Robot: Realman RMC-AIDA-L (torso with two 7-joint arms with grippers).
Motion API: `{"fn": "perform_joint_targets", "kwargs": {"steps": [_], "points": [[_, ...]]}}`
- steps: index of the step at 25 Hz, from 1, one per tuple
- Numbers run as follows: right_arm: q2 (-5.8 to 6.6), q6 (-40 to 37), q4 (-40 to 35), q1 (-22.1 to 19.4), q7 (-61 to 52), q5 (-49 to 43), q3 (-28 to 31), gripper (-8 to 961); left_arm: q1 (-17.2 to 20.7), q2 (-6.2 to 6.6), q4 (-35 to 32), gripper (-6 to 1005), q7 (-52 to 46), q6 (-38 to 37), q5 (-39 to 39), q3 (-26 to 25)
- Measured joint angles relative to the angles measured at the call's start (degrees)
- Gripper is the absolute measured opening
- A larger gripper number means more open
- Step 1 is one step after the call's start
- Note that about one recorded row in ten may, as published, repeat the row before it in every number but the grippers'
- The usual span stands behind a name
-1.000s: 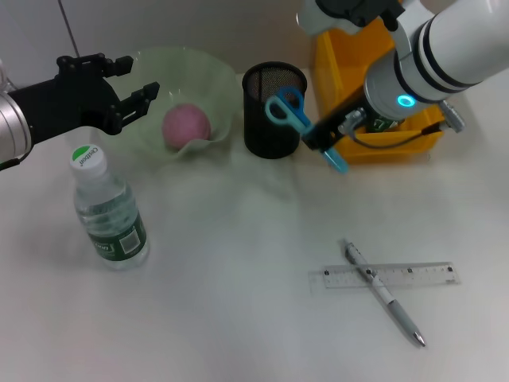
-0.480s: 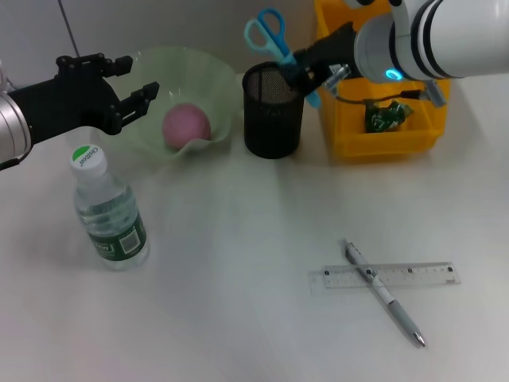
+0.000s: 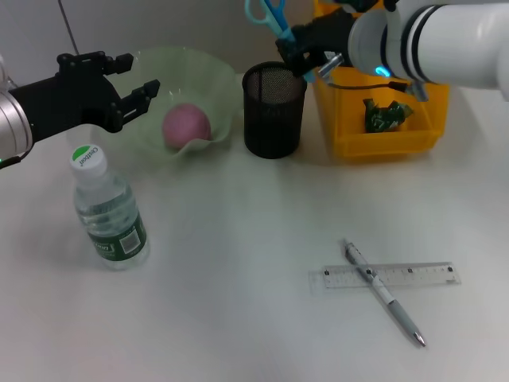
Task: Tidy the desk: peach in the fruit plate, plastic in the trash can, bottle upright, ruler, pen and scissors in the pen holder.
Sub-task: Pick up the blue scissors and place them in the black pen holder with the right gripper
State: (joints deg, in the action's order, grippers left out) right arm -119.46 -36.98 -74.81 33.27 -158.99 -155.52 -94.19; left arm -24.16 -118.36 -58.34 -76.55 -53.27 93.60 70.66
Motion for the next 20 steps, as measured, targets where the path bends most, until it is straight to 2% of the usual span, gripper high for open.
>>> {"fn": "perform_joint_targets", "kwargs": {"steps": [20], "points": [[-0.10, 20.11, 13.98, 1.95, -0.01, 3.12, -6.08, 215, -0.01, -0.02, 0.17, 500, 0.77, -0.14, 0.00, 0.00]]}}
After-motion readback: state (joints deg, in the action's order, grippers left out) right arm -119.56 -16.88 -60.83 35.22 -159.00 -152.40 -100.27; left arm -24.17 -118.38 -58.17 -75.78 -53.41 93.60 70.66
